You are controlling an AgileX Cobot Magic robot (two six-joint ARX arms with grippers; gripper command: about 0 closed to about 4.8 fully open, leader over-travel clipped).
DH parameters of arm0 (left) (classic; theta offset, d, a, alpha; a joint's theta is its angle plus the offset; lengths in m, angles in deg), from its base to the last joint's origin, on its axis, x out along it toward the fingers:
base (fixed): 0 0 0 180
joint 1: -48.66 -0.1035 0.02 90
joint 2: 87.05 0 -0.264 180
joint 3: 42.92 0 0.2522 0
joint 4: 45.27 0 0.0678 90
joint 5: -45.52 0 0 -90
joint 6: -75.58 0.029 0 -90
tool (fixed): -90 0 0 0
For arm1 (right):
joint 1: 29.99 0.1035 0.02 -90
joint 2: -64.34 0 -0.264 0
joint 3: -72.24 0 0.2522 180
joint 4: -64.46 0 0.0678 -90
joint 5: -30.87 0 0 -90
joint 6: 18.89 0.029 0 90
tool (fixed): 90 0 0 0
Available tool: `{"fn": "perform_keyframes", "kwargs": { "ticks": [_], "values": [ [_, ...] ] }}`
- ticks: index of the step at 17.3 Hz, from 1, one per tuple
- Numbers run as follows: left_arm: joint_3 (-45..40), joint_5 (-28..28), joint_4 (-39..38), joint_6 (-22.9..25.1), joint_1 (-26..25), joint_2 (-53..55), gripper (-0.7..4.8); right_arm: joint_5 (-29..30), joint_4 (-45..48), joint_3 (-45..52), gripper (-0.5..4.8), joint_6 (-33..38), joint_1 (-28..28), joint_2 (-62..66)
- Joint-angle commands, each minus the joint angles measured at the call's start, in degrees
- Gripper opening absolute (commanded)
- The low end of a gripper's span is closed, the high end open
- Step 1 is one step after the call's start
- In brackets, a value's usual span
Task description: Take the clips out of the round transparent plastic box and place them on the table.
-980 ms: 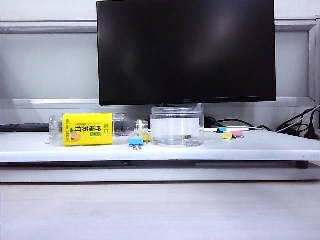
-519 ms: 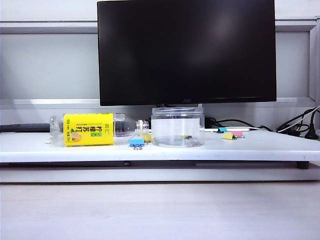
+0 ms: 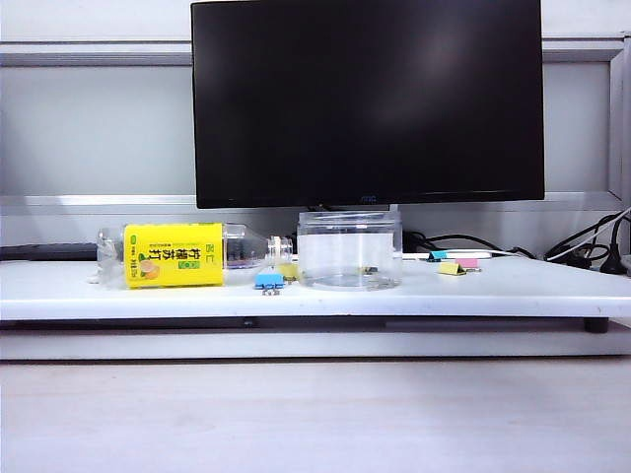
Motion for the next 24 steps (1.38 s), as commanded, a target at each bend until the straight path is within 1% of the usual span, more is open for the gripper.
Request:
{"fn": "perform_keyframes", "kwargs": {
  "ticks": [1,3,4,6,8,9,13,15,18,21,22,23,24],
  "values": [
    [-18.91,0.17,15.54,-2.05,-0.07,-11.30,0.89,0.46,1.42,-0.17,0.71,0.02,0.07,-0.07],
    [-32.13,0.11,24.26,-3.45,-0.07,-19.56,0.88,0.48,1.46,-0.17,0.71,0.02,0.07,-0.07],
    [-37.09,0.04,26.97,-4.85,-0.07,-22.73,0.88,0.96,1.42,-0.17,0.71,0.02,0.07,-0.07],
    [-43.54,-2.49,28.79,-6.47,-0.07,-25.90,0.89,4.02,1.57,-0.13,0.71,-0.02,0.11,-0.07],
    [-48.02,-2.40,29.86,-6.64,-0.07,-26.45,0.88,5.25,1.90,0.72,0.71,-0.31,0.11,-0.20],
    [-50.42,-2.34,31.56,-6.62,-0.07,-26.45,0.88,5.27,2.19,1.88,0.71,-0.92,0.17,-0.48],
    [-59.49,-2.25,40.87,-6.80,-0.07,-26.47,0.84,7.06,5.84,9.25,0.71,-1.49,0.17,-5.79],
    [-65.09,-2.25,45.05,-7.96,-0.07,-26.47,0.83,9.73,7.41,12.44,0.71,-1.44,0.15,-9.22],
    [-73.59,-2.25,52.98,-10.12,-0.07,-26.45,0.79,9.68,7.93,14.67,0.71,-1.46,0.15,-13.38],
    [-79.01,-2.56,57.37,-10.47,-0.07,-26.45,0.79,9.07,8.17,14.82,0.72,-1.55,0.15,-13.73],
    [-82.40,-3.48,59.82,-10.64,-0.07,-26.45,0.79,8.09,8.59,15.37,0.72,-1.51,0.15,-13.66],
    [-84.87,-4.68,61.16,-12.31,-0.07,-26.45,0.80,7.76,9.57,16.52,0.72,-1.44,0.13,-13.68],
    [-86.36,-7.02,61.37,-14.12,-0.07,-26.45,0.80,7.74,11.74,17.68,0.72,-0.83,0.13,-13.57]
  ]
}}
